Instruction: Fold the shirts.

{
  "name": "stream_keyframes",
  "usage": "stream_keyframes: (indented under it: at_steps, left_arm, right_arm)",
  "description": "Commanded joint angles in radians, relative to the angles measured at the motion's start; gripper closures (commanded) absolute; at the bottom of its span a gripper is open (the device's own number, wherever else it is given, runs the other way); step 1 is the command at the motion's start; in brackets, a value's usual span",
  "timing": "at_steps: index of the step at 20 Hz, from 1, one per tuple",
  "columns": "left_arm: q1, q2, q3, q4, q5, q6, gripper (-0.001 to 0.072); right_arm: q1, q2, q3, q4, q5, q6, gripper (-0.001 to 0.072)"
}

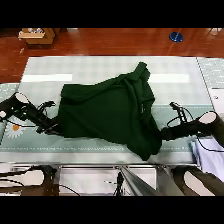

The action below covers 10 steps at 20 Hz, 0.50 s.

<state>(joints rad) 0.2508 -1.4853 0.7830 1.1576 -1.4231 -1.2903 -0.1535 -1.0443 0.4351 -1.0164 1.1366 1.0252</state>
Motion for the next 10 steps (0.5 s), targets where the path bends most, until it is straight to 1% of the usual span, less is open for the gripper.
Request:
stream_keyframes:
  at_steps: [1, 2, 3, 5, 8, 10]
  left_arm:
    - [0.000, 0.001, 0.003, 0.002, 0.009, 0.019, 0.0678]
    - [0.000, 0.002, 0.013, -0.006, 0.003, 0.023, 0.0679]
    - [0.000, 0.010, 0.033, -0.037, -0.010, 0.048, 0.0680]
    - [0.000, 0.061, 0.118, -0.151, -0.033, 0.097, 0.0680]
    - [0.000, 0.206, 0.351, -0.344, -0.036, 0.135, 0.0681]
    - [0.000, 0.316, 0.540, -0.438, -0.029, 0.135, 0.0681]
  right_arm:
    - [0.037, 0.000, 0.004, -0.123, -0.034, 0.124, 0.0682]
    - [0.036, 0.002, 0.014, -0.122, -0.023, 0.125, 0.0682]
    - [0.036, 0.006, 0.037, -0.111, 0.000, 0.125, 0.0682]
    - [0.036, 0.047, 0.121, -0.063, 0.035, 0.126, 0.0683]
    - [0.036, 0.170, 0.336, 0.080, 0.014, 0.148, 0.0683]
    - [0.036, 0.250, 0.509, 0.126, -0.030, 0.181, 0.0683]
